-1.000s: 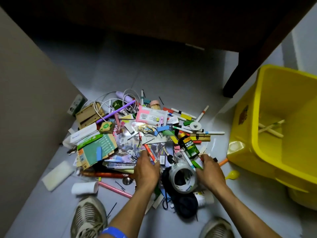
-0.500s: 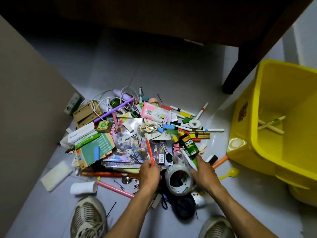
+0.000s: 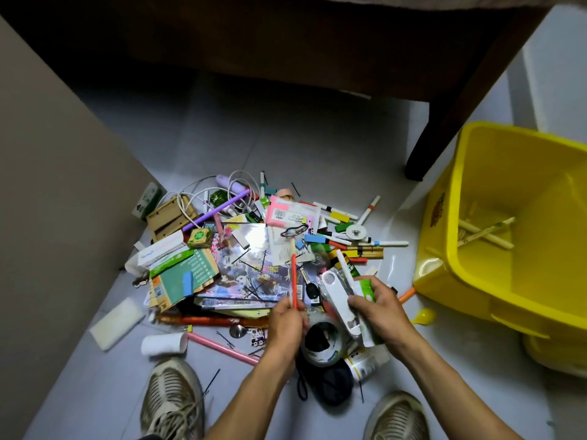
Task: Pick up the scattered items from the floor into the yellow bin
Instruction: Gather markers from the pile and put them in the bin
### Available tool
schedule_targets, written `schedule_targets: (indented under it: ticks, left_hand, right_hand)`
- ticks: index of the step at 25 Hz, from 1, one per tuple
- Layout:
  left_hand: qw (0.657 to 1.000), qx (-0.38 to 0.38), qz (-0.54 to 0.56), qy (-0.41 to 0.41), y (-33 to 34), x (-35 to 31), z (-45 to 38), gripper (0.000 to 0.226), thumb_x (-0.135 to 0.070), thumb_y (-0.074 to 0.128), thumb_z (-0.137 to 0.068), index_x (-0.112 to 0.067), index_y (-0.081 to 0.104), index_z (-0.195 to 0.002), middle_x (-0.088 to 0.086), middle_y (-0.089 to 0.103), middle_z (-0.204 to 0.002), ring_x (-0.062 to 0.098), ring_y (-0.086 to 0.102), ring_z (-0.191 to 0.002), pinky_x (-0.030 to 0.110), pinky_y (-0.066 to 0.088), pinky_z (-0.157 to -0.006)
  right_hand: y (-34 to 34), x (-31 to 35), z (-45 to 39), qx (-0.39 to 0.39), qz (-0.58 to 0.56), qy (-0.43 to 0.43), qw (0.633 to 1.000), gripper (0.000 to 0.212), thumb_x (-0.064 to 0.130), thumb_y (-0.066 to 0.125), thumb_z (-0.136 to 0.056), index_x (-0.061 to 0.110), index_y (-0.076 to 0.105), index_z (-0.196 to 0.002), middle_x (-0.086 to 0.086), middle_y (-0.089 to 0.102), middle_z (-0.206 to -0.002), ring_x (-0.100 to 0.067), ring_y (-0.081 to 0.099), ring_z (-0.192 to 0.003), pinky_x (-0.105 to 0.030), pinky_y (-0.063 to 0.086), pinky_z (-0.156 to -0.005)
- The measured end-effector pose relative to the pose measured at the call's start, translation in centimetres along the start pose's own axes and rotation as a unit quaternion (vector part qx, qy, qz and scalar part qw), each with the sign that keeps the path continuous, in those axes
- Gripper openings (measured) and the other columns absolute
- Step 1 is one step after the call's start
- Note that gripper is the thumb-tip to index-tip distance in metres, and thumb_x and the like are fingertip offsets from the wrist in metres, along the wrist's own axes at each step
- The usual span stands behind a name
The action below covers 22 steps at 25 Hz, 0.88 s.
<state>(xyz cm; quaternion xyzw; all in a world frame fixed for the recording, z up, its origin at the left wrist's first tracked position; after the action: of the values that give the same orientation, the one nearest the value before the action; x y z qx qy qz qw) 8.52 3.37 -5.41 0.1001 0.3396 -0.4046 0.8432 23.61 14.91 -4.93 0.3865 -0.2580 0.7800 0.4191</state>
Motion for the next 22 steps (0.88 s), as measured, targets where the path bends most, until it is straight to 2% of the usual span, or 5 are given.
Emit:
schedule_targets:
  ticks: [5,10,15,19,22]
  left_hand:
    - [0.995,0.071,0.025,0.07,3.1,-2.7,2.1,0.023,-0.015,0.041,-0.096,-0.015,0.06,-0.084,-0.001,0.055,-0.058,0.007,0.048,-0.044,0.016,0.036,-0.04]
    - [0.984,0.093,0.037,0.147,4.3,-5.7,4.4,0.029,-0.017,0.048,-0.1,-0.027,0.074,-0.097,-0.001,0.077,-0.093,0.021,0.072,-0.088,0.037,0.058,-0.079]
    - [0.947,0.179,-0.065,0.261,11.0,-11.6,8.3,0.029,-0.022,0.053,-0.097,-0.039,0.075,-0.091,-0.005,0.075,-0.079,0.014,0.072,-0.073,0.03,0.056,-0.065]
    - [0.922,0.264,-0.15,0.242,19.6,-14.6,9.7,0.029,-0.027,0.05,-0.096,-0.016,0.075,-0.085,-0.004,0.07,-0.068,0.008,0.063,-0.061,0.021,0.048,-0.055]
    - [0.937,0.267,-0.131,0.183,21.9,-14.7,8.9,0.033,-0.026,0.044,-0.102,-0.021,0.068,-0.08,-0.001,0.067,-0.082,0.019,0.065,-0.083,0.038,0.055,-0.076]
  right_hand:
    - [2.4,0.9,-0.4,0.037,-0.148,0.023,0.988,0.026,-0.005,0.057,-0.09,0.011,0.059,-0.112,-0.015,0.076,-0.089,-0.029,0.072,-0.071,-0.038,0.059,-0.056]
    - [1.9,3.7,1.1,0.029,-0.274,-0.01,0.961,0.028,-0.006,0.056,-0.09,0.009,0.059,-0.114,-0.018,0.075,-0.097,-0.026,0.073,-0.077,-0.032,0.058,-0.059]
    - [-4.6,9.3,3.9,-0.076,-0.344,-0.071,0.933,0.032,-0.009,0.05,-0.089,0.011,0.06,-0.112,-0.015,0.076,-0.088,-0.023,0.073,-0.07,-0.028,0.056,-0.055]
    - [-13.6,11.5,4.6,-0.198,-0.378,-0.055,0.903,0.025,-0.002,0.048,-0.094,0.009,0.061,-0.112,-0.013,0.074,-0.075,-0.023,0.07,-0.058,-0.031,0.055,-0.048]
    - [-16.4,11.1,3.4,-0.177,-0.48,-0.013,0.859,0.02,0.017,0.043,-0.102,0.01,0.058,-0.113,-0.02,0.066,-0.11,-0.029,0.066,-0.088,-0.044,0.054,-0.074]
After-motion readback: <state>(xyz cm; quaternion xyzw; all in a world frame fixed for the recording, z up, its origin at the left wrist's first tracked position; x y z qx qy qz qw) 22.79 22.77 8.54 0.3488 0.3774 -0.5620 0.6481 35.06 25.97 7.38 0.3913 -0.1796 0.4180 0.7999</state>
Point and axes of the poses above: each hand's wrist, its own z-axis away from the middle knuckle, its own y-axis out of the palm, x = y × z, the point moved 4 cm from there along -z, towards the middle knuckle
